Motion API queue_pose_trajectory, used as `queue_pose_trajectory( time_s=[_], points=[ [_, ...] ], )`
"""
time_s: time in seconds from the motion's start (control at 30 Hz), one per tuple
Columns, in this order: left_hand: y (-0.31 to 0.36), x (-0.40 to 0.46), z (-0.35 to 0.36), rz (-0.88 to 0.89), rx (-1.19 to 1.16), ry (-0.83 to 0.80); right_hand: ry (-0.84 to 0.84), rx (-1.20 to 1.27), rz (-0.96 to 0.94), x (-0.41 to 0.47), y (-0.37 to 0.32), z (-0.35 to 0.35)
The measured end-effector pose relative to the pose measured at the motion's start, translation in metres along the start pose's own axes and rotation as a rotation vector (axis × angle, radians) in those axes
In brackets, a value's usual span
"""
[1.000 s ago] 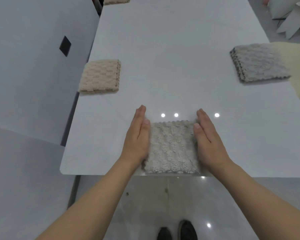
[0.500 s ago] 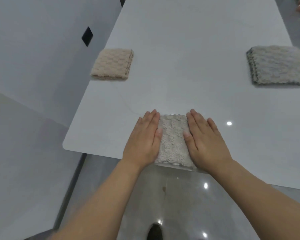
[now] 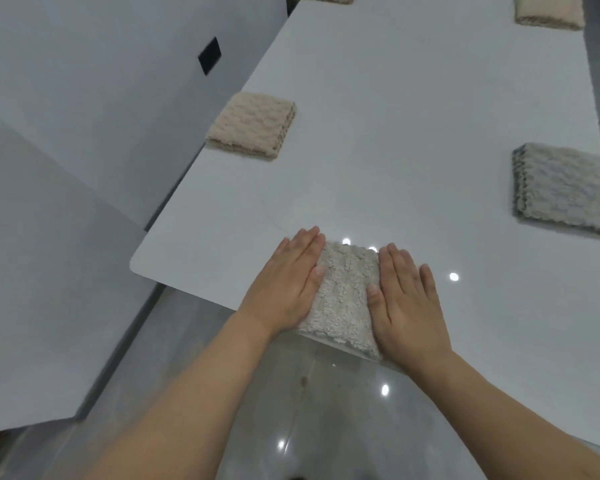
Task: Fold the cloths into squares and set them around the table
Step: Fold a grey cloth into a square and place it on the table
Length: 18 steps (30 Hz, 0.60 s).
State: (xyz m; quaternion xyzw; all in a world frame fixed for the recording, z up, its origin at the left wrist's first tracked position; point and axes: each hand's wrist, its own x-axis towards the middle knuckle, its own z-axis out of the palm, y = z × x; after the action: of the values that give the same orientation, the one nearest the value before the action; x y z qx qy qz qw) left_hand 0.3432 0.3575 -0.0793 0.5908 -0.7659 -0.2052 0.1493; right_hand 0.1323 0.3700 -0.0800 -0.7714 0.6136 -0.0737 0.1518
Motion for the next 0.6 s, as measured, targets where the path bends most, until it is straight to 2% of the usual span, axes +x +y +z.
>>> queue_pose_trajectory(
  time_s=[0.07,0.17,0.27,0.37,0.43,0.6],
  points=[
    [0.002,-0.004,-0.001,-0.083,-0.093,0.074,-0.019,0.038,-0.031,0.006,0.004,-0.010],
    [0.014,-0.015,0.000,-0.372,-0.203,0.331,-0.044,0.116,-0.162,0.031,0.021,-0.030],
    [0.041,-0.023,0.006,-0.640,-0.282,0.595,-0.190,0.267,-0.376,0.068,0.034,-0.048],
    [0.080,-0.023,0.019,-0.879,-0.461,0.858,-0.341,0.363,-0.509,0.098,0.032,-0.058],
    [0.107,-0.022,0.031,-0.953,-0.553,0.964,-0.399,0.367,-0.602,0.102,0.028,-0.061],
    [0.139,-0.007,0.052,-1.016,-0.584,1.055,-0.486,0.322,-0.807,0.111,0.030,-0.056]
  ],
)
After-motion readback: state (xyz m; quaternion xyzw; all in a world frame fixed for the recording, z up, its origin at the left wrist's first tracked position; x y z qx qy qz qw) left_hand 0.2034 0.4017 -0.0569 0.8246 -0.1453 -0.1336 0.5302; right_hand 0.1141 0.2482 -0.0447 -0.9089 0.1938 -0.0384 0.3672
